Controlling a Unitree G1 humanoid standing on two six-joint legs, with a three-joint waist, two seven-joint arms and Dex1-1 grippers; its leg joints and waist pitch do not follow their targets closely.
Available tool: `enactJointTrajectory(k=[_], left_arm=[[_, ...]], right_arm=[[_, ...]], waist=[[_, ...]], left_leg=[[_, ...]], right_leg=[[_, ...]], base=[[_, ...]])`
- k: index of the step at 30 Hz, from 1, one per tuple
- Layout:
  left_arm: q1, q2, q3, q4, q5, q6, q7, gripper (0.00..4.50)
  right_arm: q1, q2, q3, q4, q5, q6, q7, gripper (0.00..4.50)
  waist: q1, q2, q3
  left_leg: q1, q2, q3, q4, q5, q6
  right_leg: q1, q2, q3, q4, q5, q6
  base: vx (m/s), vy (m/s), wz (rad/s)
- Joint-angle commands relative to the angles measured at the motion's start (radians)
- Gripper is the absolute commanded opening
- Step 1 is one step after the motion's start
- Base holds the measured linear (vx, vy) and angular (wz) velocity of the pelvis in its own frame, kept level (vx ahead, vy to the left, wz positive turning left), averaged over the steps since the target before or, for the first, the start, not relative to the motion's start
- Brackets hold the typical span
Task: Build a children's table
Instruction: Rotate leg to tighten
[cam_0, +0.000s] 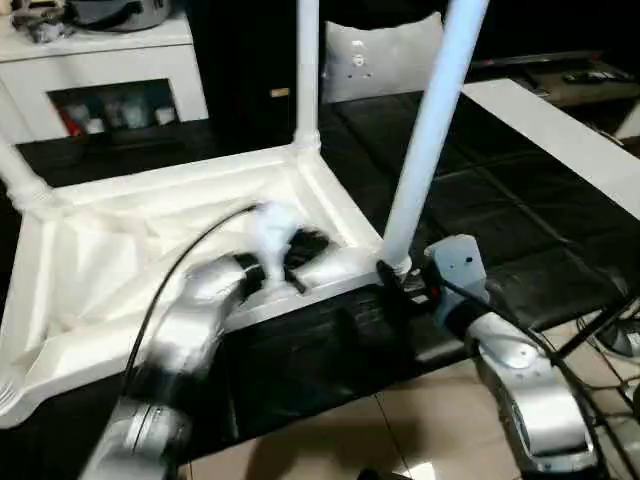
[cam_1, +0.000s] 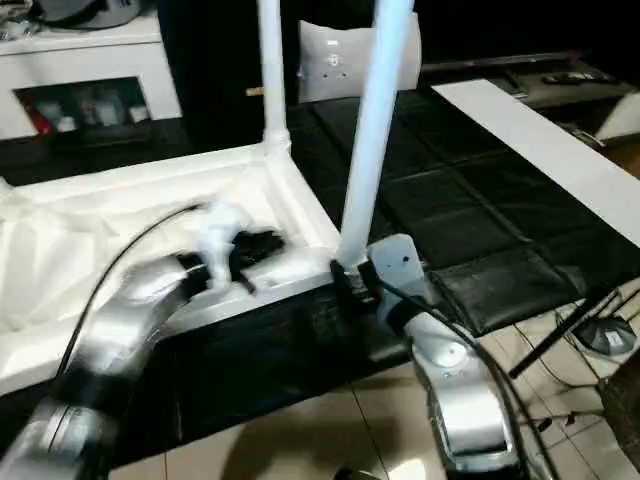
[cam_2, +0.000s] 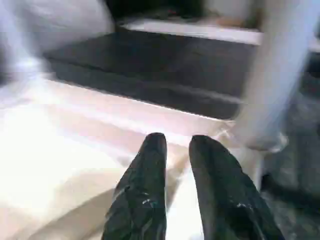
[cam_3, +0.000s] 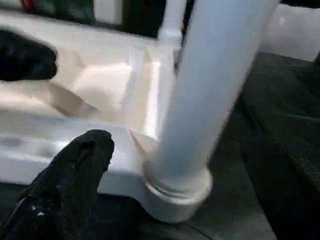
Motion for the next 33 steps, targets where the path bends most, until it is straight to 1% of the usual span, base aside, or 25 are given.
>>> enactJointTrajectory(k=[1,2,3,5,6,7,8,9,10,11,12,13,16,19,21,23,24,25,26,27,28,29,30,32,33], left_arm=[[0.034,-0.001,0.010,-0.110,0.035,0.036,0.043,1.01],[0.082,-0.028,0.021,-0.200,0.055,0.067,0.092,1.01],[0.100,-0.040,0.026,-0.237,0.064,0.079,0.115,1.01],[0.125,-0.068,0.034,-0.286,0.083,0.111,0.157,1.01],[0.143,-0.116,0.054,-0.332,0.103,0.204,0.242,1.01],[0.149,-0.133,0.059,-0.353,0.101,0.250,0.280,1.01],[0.149,-0.134,0.059,-0.354,0.101,0.251,0.281,1.01],[0.157,-0.149,0.057,-0.365,0.104,0.286,0.321,1.01],[0.157,-0.149,0.057,-0.365,0.104,0.286,0.321,1.01],[0.172,-0.141,0.031,-0.373,0.106,0.297,0.327,1.01],[0.185,-0.135,0.016,-0.383,0.113,0.290,0.325,1.01],[0.186,-0.135,0.016,-0.385,0.113,0.290,0.325,1.01],[0.205,-0.157,0.032,-0.421,0.104,0.311,0.338,1.01],[0.224,-0.152,0.030,-0.431,0.096,0.331,0.333,1.01],[0.237,-0.153,0.038,-0.431,0.081,0.331,0.331,1.18],[0.254,-0.149,0.042,-0.436,0.058,0.331,0.320,1.34],[0.265,-0.142,0.041,-0.439,0.036,0.335,0.304,1.38],[0.273,-0.127,0.036,-0.434,0.040,0.332,0.295,1.48],[0.273,-0.125,0.035,-0.432,0.042,0.331,0.294,1.48],[0.281,-0.096,0.022,-0.423,0.056,0.319,0.271,1.61],[0.281,-0.096,0.022,-0.423,0.056,0.319,0.271,1.61],[0.289,-0.070,0.010,-0.419,0.061,0.308,0.245,1.72],[0.293,-0.062,0.009,-0.420,0.058,0.303,0.236,1.82],[0.303,-0.037,0.000,-0.426,0.046,0.303,0.201,2.00],[0.306,-0.017,-0.009,-0.427,0.043,0.304,0.179,2.07]], right_arm=[[0.005,-0.017,0.015,-0.034,0.052,0.035,0.046,4.50],[0.011,-0.029,0.020,-0.039,0.067,0.046,0.068,4.50],[0.013,-0.028,0.019,-0.040,0.068,0.048,0.069,4.50],[0.018,-0.028,0.017,-0.038,0.069,0.043,0.072,4.50],[0.020,-0.046,0.033,-0.033,0.044,0.002,0.082,4.50],[0.025,-0.045,0.034,-0.034,0.062,0.002,0.102,4.50],[0.025,-0.045,0.034,-0.034,0.063,0.002,0.103,4.50],[0.033,-0.024,0.015,-0.037,0.114,0.017,0.121,4.50],[0.033,-0.024,0.015,-0.037,0.114,0.017,0.121,4.50],[0.030,-0.030,0.007,-0.039,0.124,0.066,0.119,4.50],[0.024,-0.025,-0.006,-0.030,0.128,0.062,0.104,4.50],[0.022,-0.026,-0.005,-0.029,0.129,0.061,0.105,4.50],[0.001,-0.032,-0.001,-0.019,0.135,0.044,0.118,4.50],[-0.031,-0.041,0.018,-0.009,0.137,0.061,0.138,4.50],[-0.041,-0.023,0.009,0.006,0.134,0.052,0.115,4.50],[-0.054,0.001,-0.008,0.022,0.146,0.048,0.090,4.50],[-0.065,0.001,-0.003,0.032,0.135,0.051,0.077,4.50],[-0.078,-0.004,0.010,0.048,0.114,0.052,0.067,4.50],[-0.080,-0.004,0.011,0.051,0.112,0.052,0.064,4.50],[-0.090,0.002,0.010,0.064,0.126,0.056,0.072,4.50],[-0.090,0.002,0.010,0.064,0.126,0.056,0.072,4.50],[-0.095,0.004,0.014,0.064,0.145,0.067,0.092,4.50],[-0.095,0.000,0.020,0.063,0.143,0.069,0.096,4.50],[-0.092,-0.002,0.028,0.065,0.140,0.063,0.101,4.50],[-0.097,-0.008,0.034,0.075,0.115,0.061,0.084,4.50]], waist=[[0.000,-0.003,-0.073],[0.010,-0.025,-0.066],[0.006,0.016,-0.068],[-0.015,0.032,-0.050],[-0.026,0.029,-0.035],[-0.023,0.025,-0.029],[-0.013,0.022,-0.023],[0.007,-0.005,-0.019],[0.027,-0.056,-0.014],[0.055,-0.068,-0.028],[0.093,-0.066,-0.043],[0.102,-0.076,-0.046],[0.118,-0.044,-0.047],[0.093,-0.030,-0.026],[0.063,0.014,-0.033],[0.063,0.025,-0.026],[0.067,-0.001,-0.014],[0.054,-0.035,-0.005],[0.050,-0.064,0.013],[0.048,-0.054,-0.007],[0.063,-0.050,-0.024],[0.065,-0.034,-0.030],[0.051,-0.020,-0.045],[0.035,0.006,-0.043],[0.027,0.002,-0.031]], left_leg=[[-0.025,0.015,0.014,-0.074,-0.059,0.083],[-0.085,0.004,-0.033,-0.084,-0.067,0.109],[-0.061,0.037,-0.077,-0.089,-0.056,0.135],[-0.054,0.097,-0.150,-0.138,-0.184,0.176],[-0.004,0.125,-0.213,-0.168,-0.323,0.211],[-0.009,0.123,-0.216,-0.171,-0.340,0.219],[-0.023,0.111,-0.206,-0.171,-0.364,0.216],[-0.050,0.039,-0.154,-0.115,-0.355,0.172],[0.078,-0.107,0.021,0.137,-0.252,0.122],[-0.022,-0.089,0.015,0.110,-0.107,0.109],[-0.019,-0.066,0.008,0.063,-0.058,0.126],[-0.027,-0.065,0.003,0.044,-0.055,0.145],[-0.018,-0.067,-0.021,0.009,0.042,0.215],[0.027,-0.036,-0.017,-0.040,-0.027,0.191],[0.060,0.098,-0.054,-0.101,-0.286,0.179],[0.035,0.175,-0.072,-0.160,-0.466,0.154],[0.041,0.139,-0.029,-0.179,-0.623,0.095],[0.049,0.075,-0.012,-0.125,-0.598,0.073],[0.126,-0.088,0.060,0.098,-0.295,0.070],[0.049,-0.079,0.035,0.062,-0.165,0.123],[0.019,-0.067,0.022,0.018,-0.134,0.126],[0.036,-0.041,0.010,-0.025,-0.122,0.119],[0.011,0.007,-0.019,-0.064,-0.095,0.130],[0.021,0.104,-0.057,-0.111,-0.179,0.158],[0.026,0.096,-0.048,-0.115,-0.261,0.129]], right_leg=[[0.094,-0.031,0.053,-0.068,-0.393,0.015],[0.138,-0.052,0.016,-0.036,-0.355,0.007],[0.124,-0.038,0.014,-0.034,-0.258,0.000],[0.117,-0.011,0.022,0.032,-0.261,-0.037],[0.071,0.019,0.065,0.099,-0.307,-0.127],[0.071,0.018,0.082,0.111,-0.313,-0.159],[0.078,0.013,0.098,0.114,-0.322,-0.186],[0.082,-0.009,0.144,0.054,-0.422,-0.224],[-0.041,-0.015,0.134,-0.125,-0.825,-0.157],[0.068,-0.059,0.200,-0.102,-1.025,0.096],[0.077,-0.081,0.253,-0.080,-0.984,0.253],[0.097,-0.084,0.267,-0.068,-0.906,0.263],[0.100,-0.059,0.256,-0.057,-0.551,0.099],[0.070,0.011,0.156,-0.104,-0.670,0.119],[0.095,-0.001,0.111,-0.088,-0.480,0.048],[0.115,-0.009,0.124,0.040,-0.290,0.003],[0.093,-0.024,0.175,0.075,-0.297,-0.014],[0.074,-0.032,0.191,-0.004,-0.521,0.026],[-0.059,-0.020,0.146,-0.209,-1.186,0.219],[0.052,-0.083,0.183,-0.169,-1.196,0.231],[0.089,-0.072,0.182,-0.132,-1.086,0.251],[0.071,-0.029,0.136,-0.133,-0.927,0.255],[0.116,-0.019,0.119,-0.105,-0.626,0.206],[0.117,-0.027,0.123,-0.046,-0.297,0.040],[0.106,-0.044,0.141,-0.045,-0.258,-0.030]], base=[[0.000,0.000,0.00],[-0.002,-0.064,0.34],[-0.002,-0.064,0.34],[0.007,-0.089,0.56],[0.009,-0.099,0.58],[0.021,-0.166,0.77],[0.038,-0.246,0.91],[0.038,-0.246,0.91],[-0.031,-0.262,0.51],[-0.017,-0.180,0.11],[-0.017,-0.180,0.11],[0.027,-0.128,0.22],[-0.043,-0.123,0.14],[0.000,0.000,0.00],[0.000,0.000,0.00],[-0.028,0.001,0.06],[-0.056,0.001,0.12],[0.000,0.000,0.00],[0.059,-0.022,0.02],[0.059,-0.022,0.02],[0.069,0.012,-0.10],[0.000,0.000,0.00],[0.000,0.000,0.00],[0.002,0.066,-0.04],[0.000,0.068,-0.01]])
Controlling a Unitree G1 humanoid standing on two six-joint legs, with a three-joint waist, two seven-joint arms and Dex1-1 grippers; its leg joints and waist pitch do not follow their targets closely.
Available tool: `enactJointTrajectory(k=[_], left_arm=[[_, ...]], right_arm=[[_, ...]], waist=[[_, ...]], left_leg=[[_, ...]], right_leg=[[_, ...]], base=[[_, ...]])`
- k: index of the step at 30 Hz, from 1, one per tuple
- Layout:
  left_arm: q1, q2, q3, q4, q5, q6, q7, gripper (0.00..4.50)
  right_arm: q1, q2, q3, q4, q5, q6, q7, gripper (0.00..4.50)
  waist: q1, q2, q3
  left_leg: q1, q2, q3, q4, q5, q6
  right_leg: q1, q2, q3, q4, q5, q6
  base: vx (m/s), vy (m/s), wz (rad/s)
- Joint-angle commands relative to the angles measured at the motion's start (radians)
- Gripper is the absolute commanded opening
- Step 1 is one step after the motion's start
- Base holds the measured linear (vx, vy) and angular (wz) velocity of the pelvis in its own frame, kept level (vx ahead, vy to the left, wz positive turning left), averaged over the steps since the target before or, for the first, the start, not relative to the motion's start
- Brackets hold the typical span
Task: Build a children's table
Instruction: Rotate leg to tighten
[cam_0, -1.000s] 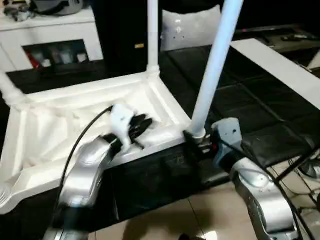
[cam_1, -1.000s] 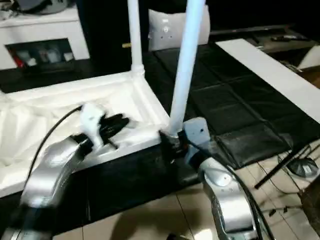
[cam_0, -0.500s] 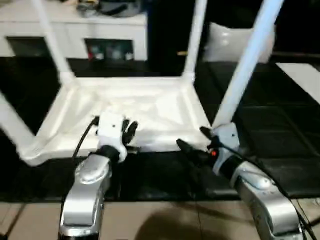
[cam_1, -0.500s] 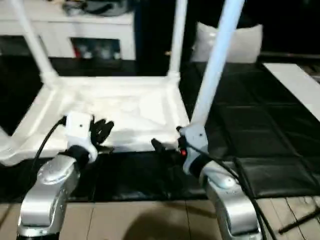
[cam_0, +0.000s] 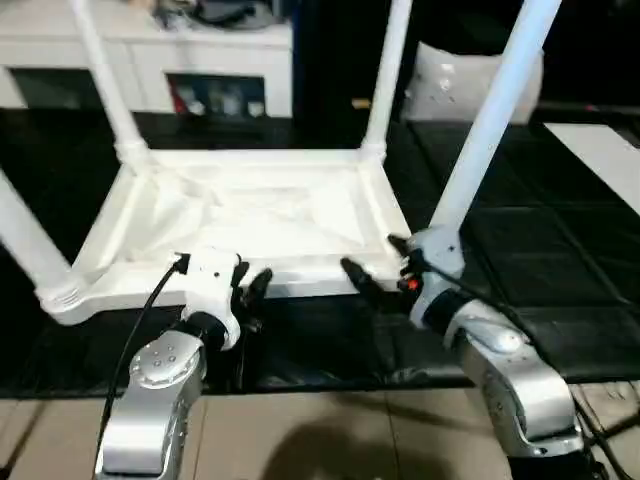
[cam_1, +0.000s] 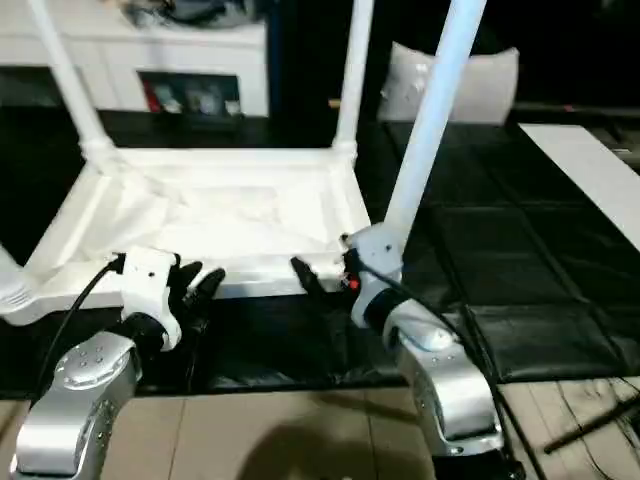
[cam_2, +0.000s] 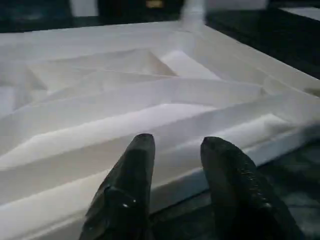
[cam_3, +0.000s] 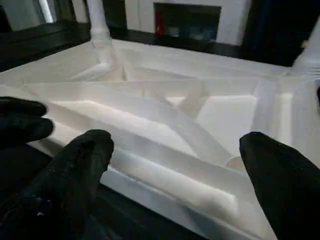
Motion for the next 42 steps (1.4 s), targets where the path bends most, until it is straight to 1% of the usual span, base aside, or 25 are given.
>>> enactJointTrajectory(k=[1,2,3,4,5,6,8,9,11,12,13,14,17,18,20,23,27,29,32,35,36,39,40,41,42], left_arm=[[0.011,0.014,-0.017,-0.004,-0.002,-0.004,-0.034,2.07],[0.014,0.040,-0.028,-0.006,-0.009,0.000,-0.058,2.17],[0.019,0.106,-0.054,-0.007,-0.025,0.009,-0.126,2.25],[0.019,0.106,-0.054,-0.007,-0.025,0.009,-0.126,2.34],[0.022,0.131,-0.064,-0.007,-0.032,0.012,-0.155,2.43],[0.029,0.175,-0.076,-0.009,-0.041,0.016,-0.198,2.53],[0.033,0.202,-0.080,-0.013,-0.047,0.026,-0.222,2.60],[0.038,0.220,-0.079,-0.018,-0.049,0.031,-0.236,2.60],[0.039,0.225,-0.079,-0.019,-0.049,0.032,-0.240,2.73],[0.063,0.257,-0.065,-0.014,-0.057,0.031,-0.259,2.92],[0.063,0.257,-0.065,-0.014,-0.057,0.031,-0.259,2.92],[0.081,0.272,-0.059,-0.010,-0.066,0.033,-0.262,2.94],[0.103,0.281,-0.061,-0.017,-0.067,0.047,-0.256,3.20],[0.119,0.283,-0.069,-0.011,-0.061,0.042,-0.248,3.30],[0.121,0.284,-0.076,-0.006,-0.054,0.041,-0.241,3.35],[0.112,0.280,-0.088,0.010,-0.041,0.037,-0.231,3.60],[0.076,0.257,-0.121,0.068,-0.029,0.022,-0.201,3.91],[0.065,0.246,-0.129,0.083,-0.021,0.016,-0.186,4.12],[0.050,0.219,-0.135,0.114,-0.005,-0.016,-0.144,4.24],[0.063,0.202,-0.121,0.114,-0.010,-0.047,-0.121,4.43],[0.066,0.195,-0.116,0.117,-0.014,-0.062,-0.112,4.43],[0.050,0.173,-0.109,0.149,-0.019,-0.083,-0.095,4.43],[0.035,0.162,-0.107,0.171,-0.019,-0.095,-0.086,4.43],[0.027,0.157,-0.107,0.184,-0.019,-0.102,-0.081,4.43],[0.001,0.150,-0.112,0.215,-0.011,-0.119,-0.073,4.43]], right_arm=[[-0.007,-0.011,-0.003,0.003,-0.017,0.002,-0.010,4.50],[-0.010,-0.010,-0.004,0.009,-0.018,-0.009,-0.009,4.50],[-0.034,-0.006,-0.012,0.032,-0.030,-0.036,-0.028,4.50],[-0.034,-0.006,-0.012,0.032,-0.030,-0.036,-0.028,4.50],[-0.046,-0.005,-0.016,0.045,-0.041,-0.051,-0.047,4.50],[-0.066,-0.010,-0.017,0.062,-0.057,-0.019,-0.070,4.50],[-0.081,-0.013,-0.022,0.078,-0.069,0.030,-0.095,4.50],[-0.092,-0.009,-0.044,0.099,-0.068,0.045,-0.121,4.50],[-0.095,-0.007,-0.051,0.106,-0.068,0.047,-0.129,4.50],[-0.126,-0.033,-0.111,0.179,-0.088,0.010,-0.185,4.50],[-0.126,-0.033,-0.111,0.179,-0.088,0.010,-0.185,4.50],[-0.143,-0.061,-0.146,0.220,-0.100,-0.013,-0.211,4.50],[-0.153,-0.099,-0.175,0.251,-0.097,-0.034,-0.203,4.50],[-0.171,-0.148,-0.210,0.295,-0.108,-0.062,-0.213,4.50],[-0.183,-0.178,-0.227,0.323,-0.116,-0.080,-0.219,4.50],[-0.211,-0.226,-0.253,0.374,-0.121,-0.109,-0.224,4.50],[-0.219,-0.232,-0.231,0.372,-0.117,-0.139,-0.194,4.50],[-0.212,-0.227,-0.214,0.364,-0.121,-0.153,-0.187,4.50],[-0.184,-0.183,-0.209,0.310,-0.046,-0.147,-0.130,4.50],[-0.149,-0.143,-0.192,0.243,-0.007,-0.119,-0.108,4.50],[-0.131,-0.130,-0.179,0.224,-0.003,-0.112,-0.106,4.50],[-0.098,-0.103,-0.153,0.202,-0.002,-0.109,-0.110,4.50],[-0.090,-0.098,-0.144,0.199,-0.006,-0.116,-0.109,4.50],[-0.086,-0.095,-0.141,0.198,-0.008,-0.120,-0.107,4.50],[-0.082,-0.089,-0.137,0.195,-0.010,-0.119,-0.106,4.50]], waist=[[-0.011,0.013,-0.044],[-0.011,0.010,-0.038],[-0.008,-0.002,-0.040],[-0.008,-0.001,-0.040],[-0.010,0.006,-0.045],[-0.015,0.011,-0.048],[-0.019,0.017,-0.050],[-0.022,0.019,-0.052],[-0.021,0.018,-0.053],[-0.018,0.018,-0.057],[-0.018,0.017,-0.059],[-0.019,0.012,-0.060],[-0.011,0.014,-0.066],[-0.003,0.006,-0.068],[0.000,0.008,-0.066],[0.004,0.002,-0.061],[-0.002,-0.001,-0.057],[-0.004,-0.001,-0.057],[-0.006,-0.002,-0.058],[-0.007,-0.002,-0.061],[-0.008,-0.013,-0.063],[-0.005,-0.004,-0.062],[-0.005,-0.016,-0.062],[-0.001,-0.012,-0.061],[-0.002,-0.014,-0.060]], left_leg=[[-0.001,0.103,-0.043,-0.108,-0.291,0.061],[0.005,0.070,-0.029,-0.096,-0.303,0.047],[0.012,0.026,-0.014,-0.072,-0.218,0.055],[0.005,0.029,-0.017,-0.077,-0.194,0.061],[0.005,0.043,-0.023,-0.084,-0.183,0.063],[0.005,0.058,-0.031,-0.089,-0.191,0.060],[0.001,0.066,-0.036,-0.094,-0.199,0.054],[-0.001,0.067,-0.034,-0.094,-0.188,0.049],[-0.003,0.065,-0.029,-0.091,-0.167,0.050],[-0.007,0.065,-0.027,-0.089,-0.121,0.053],[-0.009,0.064,-0.028,-0.088,-0.107,0.055],[-0.013,0.064,-0.027,-0.088,-0.086,0.062],[-0.011,0.069,-0.023,-0.083,-0.018,0.070],[-0.013,0.073,-0.022,-0.084,0.013,0.081],[-0.011,0.072,-0.019,-0.084,0.008,0.087],[-0.013,0.063,-0.011,-0.085,-0.036,0.090],[-0.010,0.051,-0.008,-0.082,-0.081,0.096],[-0.011,0.050,-0.008,-0.082,-0.084,0.096],[-0.009,0.049,-0.009,-0.081,-0.104,0.102],[-0.012,0.055,-0.013,-0.083,-0.091,0.104],[-0.012,0.060,-0.014,-0.083,-0.078,0.109],[-0.014,0.065,-0.015,-0.085,-0.059,0.108],[-0.015,0.065,-0.014,-0.085,-0.063,0.108],[-0.012,0.061,-0.012,-0.084,-0.067,0.108],[-0.013,0.060,-0.011,-0.086,-0.077,0.103]], right_leg=[[0.045,-0.148,0.101,-0.067,-0.266,-0.030],[0.040,-0.153,0.100,-0.089,-0.387,-0.026],[0.041,-0.155,0.087,-0.128,-0.645,0.034],[0.043,-0.151,0.083,-0.128,-0.653,0.050],[0.040,-0.141,0.075,-0.124,-0.610,0.059],[0.039,-0.136,0.073,-0.115,-0.536,0.051],[0.042,-0.136,0.077,-0.102,-0.471,0.027],[0.043,-0.142,0.085,-0.093,-0.416,-0.006],[0.046,-0.146,0.089,-0.091,-0.400,-0.020],[0.048,-0.149,0.093,-0.084,-0.366,-0.038],[0.049,-0.149,0.091,-0.080,-0.355,-0.044],[0.054,-0.150,0.092,-0.074,-0.343,-0.048],[0.050,-0.144,0.097,-0.058,-0.255,-0.070],[0.051,-0.146,0.098,-0.050,-0.208,-0.084],[0.049,-0.146,0.097,-0.050,-0.217,-0.093],[0.053,-0.149,0.095,-0.065,-0.309,-0.072],[0.050,-0.141,0.082,-0.091,-0.443,-0.002],[0.048,-0.137,0.079,-0.094,-0.456,0.011],[0.047,-0.138,0.073,-0.103,-0.482,0.035],[0.047,-0.138,0.074,-0.097,-0.456,0.032],[0.045,-0.137,0.076,-0.094,-0.433,0.026],[0.044,-0.142,0.081,-0.088,-0.394,0.004],[0.045,-0.143,0.081,-0.090,-0.401,0.006],[0.043,-0.144,0.082,-0.092,-0.412,0.008],[0.045,-0.145,0.080,-0.095,-0.435,0.011]], base=[[0.000,0.000,0.00],[0.000,0.000,0.00],[0.000,0.000,0.00],[0.000,0.000,0.00],[0.000,0.000,0.00],[0.000,0.000,0.00],[0.000,0.000,0.00],[0.000,0.000,0.00],[0.000,0.000,0.00],[0.000,0.000,0.00],[0.000,0.000,0.00],[0.000,0.000,0.00],[0.000,0.000,0.00],[0.000,0.000,0.00],[0.000,0.000,0.00],[0.000,0.000,0.00],[0.000,0.000,0.00],[0.000,0.000,0.00],[0.000,0.000,0.00],[0.000,0.000,0.00],[0.000,0.000,0.00],[0.000,0.000,0.00],[0.000,0.000,0.00],[0.000,0.000,0.00],[0.000,0.000,0.00]])
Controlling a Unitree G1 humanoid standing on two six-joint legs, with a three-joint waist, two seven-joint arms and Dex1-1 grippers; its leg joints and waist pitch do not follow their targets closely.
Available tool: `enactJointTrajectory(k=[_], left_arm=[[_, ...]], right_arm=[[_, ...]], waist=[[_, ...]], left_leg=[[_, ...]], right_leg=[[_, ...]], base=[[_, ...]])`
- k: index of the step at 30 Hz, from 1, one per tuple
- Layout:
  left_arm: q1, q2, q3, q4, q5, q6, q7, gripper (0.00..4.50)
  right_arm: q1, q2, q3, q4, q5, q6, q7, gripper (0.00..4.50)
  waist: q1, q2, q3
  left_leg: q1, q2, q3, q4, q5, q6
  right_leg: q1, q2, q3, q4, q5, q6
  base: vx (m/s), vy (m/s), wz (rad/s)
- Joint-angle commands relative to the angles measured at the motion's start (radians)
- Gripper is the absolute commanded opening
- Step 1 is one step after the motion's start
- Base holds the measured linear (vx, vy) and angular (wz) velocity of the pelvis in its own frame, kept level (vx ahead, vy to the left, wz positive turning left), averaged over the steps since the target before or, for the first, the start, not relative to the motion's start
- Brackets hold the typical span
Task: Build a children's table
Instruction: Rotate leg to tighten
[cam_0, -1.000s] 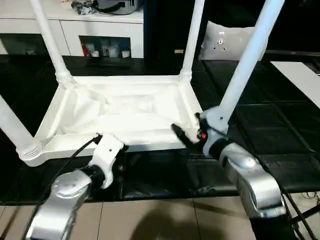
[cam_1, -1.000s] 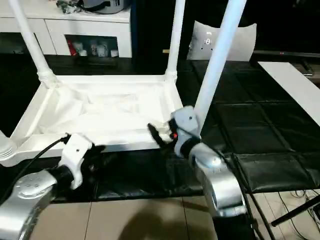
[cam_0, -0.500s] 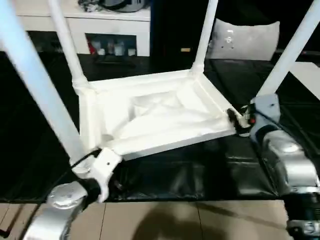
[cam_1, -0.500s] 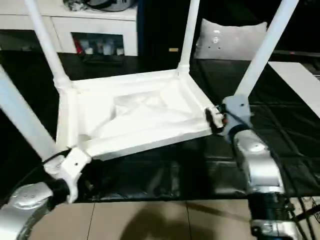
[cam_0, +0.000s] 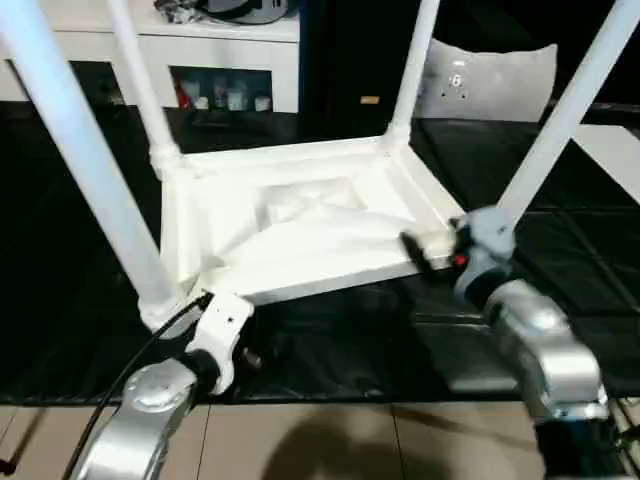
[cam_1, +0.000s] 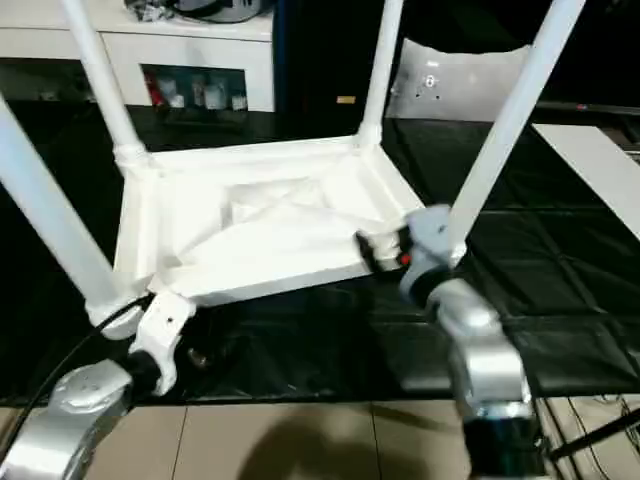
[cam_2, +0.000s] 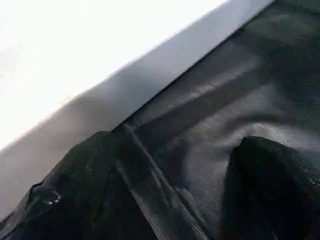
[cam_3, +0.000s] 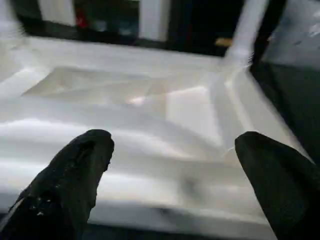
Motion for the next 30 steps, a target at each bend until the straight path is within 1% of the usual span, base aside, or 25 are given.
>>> enactJointTrajectory(k=[1,2,3,4,5,6,7,8,9,10,11,13,14,15,16,17,18,19,20,22,24,25,26,27,30], left_arm=[[-0.068,-0.018,0.010,0.058,0.012,-0.046,0.038,4.43],[-0.101,-0.033,0.017,0.086,0.008,-0.061,0.052,4.43],[-0.112,-0.043,0.027,0.091,-0.001,-0.065,0.059,4.43],[-0.114,-0.047,0.032,0.089,-0.006,-0.066,0.062,4.43],[-0.116,-0.051,0.038,0.087,-0.011,-0.067,0.065,4.43],[-0.118,-0.057,0.046,0.085,-0.018,-0.070,0.069,4.43],[-0.098,-0.059,0.058,0.053,-0.037,-0.080,0.058,4.43],[-0.077,-0.058,0.066,0.027,-0.053,-0.094,0.045,4.43],[-0.058,-0.057,0.073,0.004,-0.073,-0.106,0.029,4.43],[-0.057,-0.057,0.074,0.003,-0.075,-0.107,0.028,4.43],[-0.040,-0.054,0.083,-0.020,-0.093,-0.100,0.017,4.43],[0.013,-0.031,0.104,-0.081,-0.144,-0.084,-0.028,4.43],[0.025,-0.025,0.110,-0.094,-0.155,-0.077,-0.039,4.43],[0.062,-0.001,0.130,-0.132,-0.189,-0.052,-0.074,4.43],[0.084,0.014,0.145,-0.151,-0.211,-0.036,-0.094,4.43],[0.102,0.027,0.159,-0.164,-0.230,-0.026,-0.110,4.43],[0.116,0.039,0.177,-0.172,-0.248,-0.022,-0.123,4.43],[0.128,0.049,0.194,-0.178,-0.262,-0.020,-0.132,4.43],[0.142,0.065,0.218,-0.179,-0.278,-0.023,-0.147,4.43],[0.160,0.092,0.270,-0.178,-0.297,-0.031,-0.165,4.43],[0.179,0.131,0.332,-0.184,-0.324,-0.022,-0.184,4.43],[0.187,0.150,0.348,-0.189,-0.337,-0.011,-0.194,4.43],[0.199,0.179,0.368,-0.197,-0.352,0.010,-0.211,4.43],[0.211,0.226,0.409,-0.195,-0.366,0.052,-0.226,4.43],[0.197,0.253,0.444,-0.169,-0.360,0.052,-0.225,4.43]], right_arm=[[0.007,0.002,0.002,-0.029,0.002,0.009,0.009,4.50],[0.011,-0.001,0.009,-0.037,-0.008,0.010,0.004,4.50],[0.013,-0.004,0.015,-0.044,-0.006,0.020,0.008,4.50],[0.015,-0.004,0.017,-0.049,-0.004,0.022,0.012,4.50],[0.016,-0.004,0.019,-0.054,-0.001,0.023,0.015,4.50],[0.019,-0.004,0.022,-0.062,0.003,0.027,0.020,4.50],[0.027,-0.008,0.034,-0.081,0.004,0.048,0.026,4.50],[0.035,-0.014,0.048,-0.095,0.005,0.051,0.041,4.50],[0.042,-0.019,0.062,-0.104,0.000,0.042,0.053,4.50],[0.042,-0.019,0.063,-0.105,0.000,0.041,0.054,4.50],[0.047,-0.018,0.067,-0.108,0.001,0.037,0.058,4.50],[0.057,-0.013,0.074,-0.123,0.014,0.048,0.069,4.50],[0.059,-0.012,0.075,-0.125,0.018,0.056,0.073,4.50],[0.063,-0.010,0.081,-0.132,0.023,0.068,0.081,4.50],[0.065,-0.008,0.083,-0.134,0.023,0.071,0.081,4.50],[0.066,-0.007,0.086,-0.135,0.023,0.072,0.082,4.50],[0.066,-0.008,0.092,-0.136,0.025,0.074,0.087,4.50],[0.068,-0.009,0.098,-0.138,0.028,0.077,0.092,4.50],[0.068,-0.010,0.105,-0.139,0.030,0.076,0.099,4.50],[0.070,-0.015,0.120,-0.147,0.034,0.076,0.120,4.50],[0.076,-0.023,0.138,-0.158,0.033,0.080,0.141,4.50],[0.079,-0.026,0.145,-0.163,0.033,0.082,0.149,4.50],[0.084,-0.031,0.153,-0.169,0.032,0.085,0.158,4.50],[0.093,-0.037,0.166,-0.177,0.028,0.089,0.167,4.50],[0.101,-0.040,0.174,-0.181,0.032,0.096,0.179,4.50]], waist=[[-0.002,0.000,-0.056],[0.000,0.000,-0.056],[0.001,0.005,-0.057],[-0.001,0.002,-0.057],[0.000,0.009,-0.057],[-0.003,0.001,-0.059],[-0.001,0.001,-0.061],[-0.001,-0.001,-0.063],[-0.002,0.001,-0.064],[-0.006,0.008,-0.063],[-0.006,0.007,-0.065],[-0.005,0.008,-0.061],[-0.005,0.008,-0.060],[-0.005,0.003,-0.057],[-0.007,0.007,-0.055],[-0.011,0.008,-0.052],[-0.012,0.008,-0.051],[-0.014,0.000,-0.044],[-0.012,0.006,-0.043],[-0.014,0.005,-0.037],[-0.015,0.009,-0.039],[-0.017,0.008,-0.038],[-0.018,0.009,-0.039],[-0.019,0.012,-0.039],[-0.022,0.011,-0.038]], left_leg=[[0.000,0.071,-0.024,-0.078,-0.092,0.085],[0.005,0.067,-0.022,-0.077,-0.105,0.079],[0.000,0.071,-0.027,-0.080,-0.101,0.074],[-0.005,0.074,-0.030,-0.081,-0.100,0.072],[-0.006,0.078,-0.034,-0.082,-0.104,0.069],[-0.007,0.077,-0.031,-0.079,-0.107,0.068],[-0.010,0.072,-0.030,-0.078,-0.093,0.069],[-0.017,0.075,-0.033,-0.079,-0.072,0.073],[-0.019,0.077,-0.033,-0.079,-0.061,0.076],[-0.019,0.080,-0.033,-0.078,-0.050,0.083],[-0.018,0.081,-0.032,-0.077,-0.043,0.089],[-0.016,0.083,-0.030,-0.078,-0.051,0.093],[-0.018,0.085,-0.031,-0.080,-0.054,0.090],[-0.018,0.085,-0.029,-0.081,-0.058,0.091],[-0.018,0.087,-0.031,-0.084,-0.070,0.085],[-0.014,0.086,-0.029,-0.084,-0.091,0.081],[-0.011,0.084,-0.028,-0.083,-0.103,0.078],[-0.012,0.081,-0.026,-0.086,-0.125,0.073],[-0.006,0.077,-0.027,-0.084,-0.140,0.068],[-0.004,0.075,-0.028,-0.086,-0.164,0.064],[-0.001,0.075,-0.032,-0.087,-0.181,0.054],[-0.003,0.078,-0.034,-0.089,-0.185,0.053],[-0.003,0.079,-0.037,-0.091,-0.187,0.050],[-0.002,0.082,-0.038,-0.092,-0.182,0.049],[-0.003,0.082,-0.037,-0.093,-0.174,0.054]], right_leg=[[0.041,-0.122,0.077,-0.106,-0.491,0.047],[0.040,-0.122,0.075,-0.110,-0.512,0.061],[0.046,-0.124,0.075,-0.106,-0.499,0.064],[0.050,-0.125,0.074,-0.106,-0.491,0.066],[0.051,-0.125,0.072,-0.103,-0.482,0.063],[0.050,-0.126,0.072,-0.106,-0.478,0.070],[0.053,-0.129,0.074,-0.102,-0.472,0.067],[0.058,-0.132,0.077,-0.094,-0.444,0.055],[0.058,-0.131,0.079,-0.091,-0.427,0.048],[0.054,-0.128,0.080,-0.087,-0.392,0.033],[0.053,-0.128,0.082,-0.082,-0.365,0.016],[0.050,-0.129,0.084,-0.082,-0.369,-0.008],[0.053,-0.131,0.085,-0.081,-0.371,-0.013],[0.051,-0.130,0.086,-0.084,-0.380,-0.012],[0.051,-0.129,0.086,-0.081,-0.386,-0.021],[0.046,-0.125,0.084,-0.085,-0.408,-0.017],[0.045,-0.126,0.084,-0.089,-0.426,-0.012],[0.044,-0.125,0.082,-0.098,-0.468,0.001],[0.042,-0.125,0.079,-0.101,-0.505,0.015],[0.041,-0.123,0.076,-0.110,-0.547,0.040],[0.042,-0.123,0.074,-0.111,-0.556,0.055],[0.042,-0.123,0.076,-0.110,-0.549,0.059],[0.044,-0.126,0.078,-0.104,-0.534,0.052],[0.041,-0.122,0.080,-0.100,-0.509,0.043],[0.042,-0.124,0.084,-0.096,-0.484,0.026]], base=[[0.000,0.000,0.00],[0.000,0.000,0.00],[0.000,0.000,0.00],[0.000,0.000,0.00],[0.000,0.000,0.00],[0.000,0.000,0.00],[0.000,0.000,0.00],[0.000,0.000,0.00],[0.000,0.000,0.00],[0.000,0.000,0.00],[0.000,0.000,0.00],[0.000,0.000,0.00],[0.000,0.000,0.00],[0.000,0.000,0.00],[0.000,0.000,0.00],[0.000,0.000,0.00],[0.000,0.000,0.00],[0.000,0.000,0.00],[0.000,0.000,0.00],[0.000,0.000,0.00],[0.000,0.000,0.00],[0.000,0.000,0.00],[0.000,0.000,0.00],[0.000,0.000,0.00],[0.000,0.000,0.00]])
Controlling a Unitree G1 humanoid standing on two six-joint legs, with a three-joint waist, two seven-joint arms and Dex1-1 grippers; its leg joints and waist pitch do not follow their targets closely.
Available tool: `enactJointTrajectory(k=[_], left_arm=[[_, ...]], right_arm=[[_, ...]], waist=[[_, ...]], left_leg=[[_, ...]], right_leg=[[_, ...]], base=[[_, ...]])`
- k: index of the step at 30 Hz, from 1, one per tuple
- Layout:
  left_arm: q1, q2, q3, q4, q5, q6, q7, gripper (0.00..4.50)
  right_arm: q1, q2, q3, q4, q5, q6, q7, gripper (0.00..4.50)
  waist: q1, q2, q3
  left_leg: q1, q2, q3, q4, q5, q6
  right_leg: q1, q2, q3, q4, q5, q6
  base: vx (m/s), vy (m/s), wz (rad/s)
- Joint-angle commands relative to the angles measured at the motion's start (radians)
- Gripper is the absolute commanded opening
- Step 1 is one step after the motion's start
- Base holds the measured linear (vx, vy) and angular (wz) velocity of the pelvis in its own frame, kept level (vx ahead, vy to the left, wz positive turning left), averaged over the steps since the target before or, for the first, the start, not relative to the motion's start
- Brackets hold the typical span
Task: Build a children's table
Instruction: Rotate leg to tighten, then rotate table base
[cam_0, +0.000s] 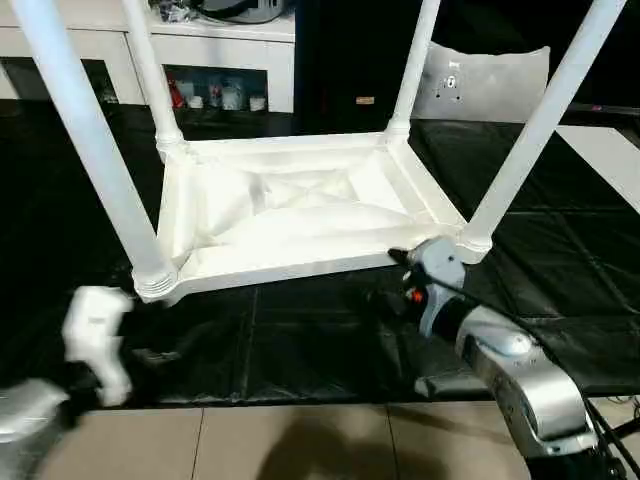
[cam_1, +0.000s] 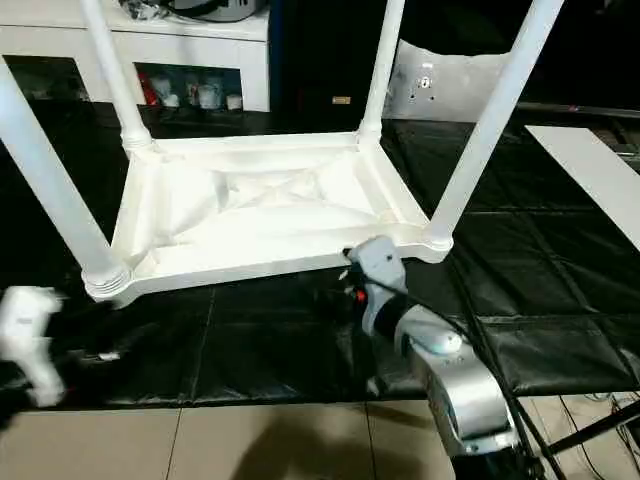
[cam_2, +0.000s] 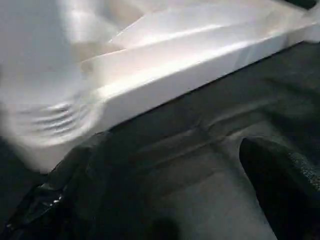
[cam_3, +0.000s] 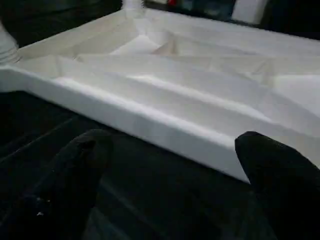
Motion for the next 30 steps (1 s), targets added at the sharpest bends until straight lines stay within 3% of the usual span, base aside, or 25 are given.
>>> enactJointTrajectory(k=[1,4,5,6,8,13,16,20,22,25,30], left_arm=[[-0.028,0.010,0.032,0.017,-0.009,0.000,0.003,4.43],[-0.063,0.013,0.050,0.039,-0.021,-0.014,0.010,4.43],[-0.099,0.012,0.042,0.058,-0.025,-0.022,0.015,4.43],[-0.143,0.006,0.023,0.089,-0.012,-0.031,0.035,4.43],[-0.185,-0.001,0.005,0.120,0.006,-0.034,0.065,4.43],[-0.298,-0.046,-0.017,0.199,0.028,-0.045,0.117,4.43],[-0.360,-0.078,-0.038,0.250,0.032,-0.063,0.136,4.43],[-0.413,-0.090,-0.061,0.335,0.065,-0.102,0.173,4.43],[-0.467,-0.080,-0.060,0.438,0.133,-0.143,0.242,4.43],[-0.520,-0.080,-0.044,0.505,0.155,-0.171,0.280,4.43],[-0.610,-0.083,-0.063,0.609,0.156,-0.225,0.271,4.43]], right_arm=[[0.005,-0.010,0.007,-0.021,0.010,0.019,0.023,4.50],[0.014,-0.023,0.028,-0.034,0.024,0.034,0.056,4.50],[0.022,-0.050,0.062,-0.048,0.029,0.046,0.099,4.50],[0.026,-0.075,0.091,-0.062,0.030,0.055,0.136,4.50],[0.027,-0.084,0.105,-0.073,0.038,0.064,0.158,4.50],[0.011,-0.078,0.103,-0.065,0.022,0.065,0.147,4.50],[-0.002,-0.073,0.097,-0.042,0.006,0.061,0.120,4.50],[-0.013,-0.066,0.095,-0.022,-0.014,0.061,0.093,4.50],[-0.017,-0.066,0.095,-0.022,-0.011,0.062,0.090,4.50],[-0.021,-0.066,0.094,-0.019,-0.013,0.056,0.087,4.50],[-0.030,-0.051,0.099,-0.023,0.018,0.039,0.121,4.50]], waist=[[-0.002,0.019,-0.037],[0.001,0.020,-0.038],[0.001,0.019,-0.038],[0.003,0.020,-0.039],[0.007,0.021,-0.040],[0.015,0.027,-0.046],[0.024,0.022,-0.050],[0.031,0.024,-0.055],[0.035,0.024,-0.058],[0.038,0.023,-0.060],[0.041,0.018,-0.064]], left_leg=[[-0.004,0.080,-0.037,-0.092,-0.167,0.059],[-0.001,0.081,-0.038,-0.091,-0.170,0.057],[-0.004,0.082,-0.039,-0.092,-0.169,0.057],[0.001,0.081,-0.038,-0.091,-0.171,0.058],[-0.003,0.082,-0.040,-0.091,-0.159,0.059],[0.004,0.085,-0.038,-0.088,-0.153,0.043],[0.007,0.085,-0.038,-0.087,-0.148,0.034],[0.004,0.087,-0.039,-0.087,-0.119,0.033],[0.001,0.088,-0.040,-0.087,-0.104,0.033],[0.002,0.086,-0.039,-0.085,-0.095,0.036],[0.001,0.089,-0.040,-0.084,-0.071,0.042]], right_leg=[[0.042,-0.127,0.086,-0.094,-0.482,0.017],[0.044,-0.127,0.086,-0.095,-0.484,0.015],[0.046,-0.129,0.086,-0.094,-0.481,0.013],[0.044,-0.125,0.086,-0.095,-0.486,0.020],[0.047,-0.128,0.087,-0.092,-0.470,0.019],[0.047,-0.129,0.084,-0.095,-0.468,0.009],[0.049,-0.132,0.085,-0.094,-0.459,0.010],[0.051,-0.134,0.088,-0.087,-0.414,0.005],[0.055,-0.135,0.088,-0.080,-0.386,0.000],[0.056,-0.138,0.088,-0.083,-0.388,0.014],[0.057,-0.141,0.091,-0.073,-0.345,-0.010]], base=[[0.000,0.000,0.00],[0.000,0.000,0.00],[0.000,0.000,0.00],[0.000,0.000,0.00],[0.000,0.000,0.00],[0.000,0.000,0.00],[0.000,0.000,0.00],[0.000,0.000,0.00],[0.000,0.000,0.00],[0.000,0.000,0.00],[0.000,0.000,0.00]])
